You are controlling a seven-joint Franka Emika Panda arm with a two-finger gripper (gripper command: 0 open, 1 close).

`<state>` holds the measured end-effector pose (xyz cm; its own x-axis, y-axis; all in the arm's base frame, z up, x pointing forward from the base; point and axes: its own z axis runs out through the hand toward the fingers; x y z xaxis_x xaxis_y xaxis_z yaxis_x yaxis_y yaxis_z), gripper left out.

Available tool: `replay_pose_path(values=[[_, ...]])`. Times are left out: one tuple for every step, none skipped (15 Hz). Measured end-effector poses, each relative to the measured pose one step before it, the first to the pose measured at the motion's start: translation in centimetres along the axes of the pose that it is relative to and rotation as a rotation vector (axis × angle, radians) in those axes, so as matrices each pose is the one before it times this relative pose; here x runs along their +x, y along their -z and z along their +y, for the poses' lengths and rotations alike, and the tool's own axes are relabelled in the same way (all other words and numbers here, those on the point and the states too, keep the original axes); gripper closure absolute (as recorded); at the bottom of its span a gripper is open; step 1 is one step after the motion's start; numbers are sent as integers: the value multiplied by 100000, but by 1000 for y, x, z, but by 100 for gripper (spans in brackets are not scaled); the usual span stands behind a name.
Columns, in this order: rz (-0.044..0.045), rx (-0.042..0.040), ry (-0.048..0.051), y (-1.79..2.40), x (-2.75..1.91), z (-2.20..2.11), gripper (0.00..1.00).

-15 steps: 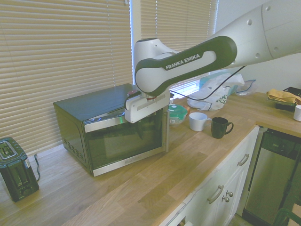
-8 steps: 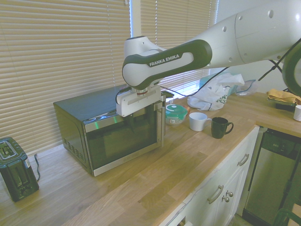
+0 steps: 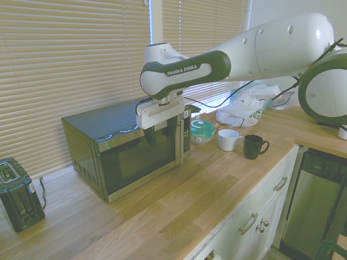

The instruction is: Close the microwave

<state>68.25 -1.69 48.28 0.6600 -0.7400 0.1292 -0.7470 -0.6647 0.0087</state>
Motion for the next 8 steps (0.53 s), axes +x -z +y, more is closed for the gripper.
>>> replay_pose_path(values=[[543, 364, 1010, -76, 475, -139, 0], [-814, -98, 1005, -45, 176, 11, 0], [-534, -78, -49, 42, 89, 35, 0], [-160, -92, 117, -10, 31, 5, 0], [-44, 61, -18, -24, 34, -27, 0], [-64, -89, 53, 7, -25, -1, 0], [62, 66, 66, -8, -29, -39, 0], [70, 56, 67, 32, -51, -1, 0]])
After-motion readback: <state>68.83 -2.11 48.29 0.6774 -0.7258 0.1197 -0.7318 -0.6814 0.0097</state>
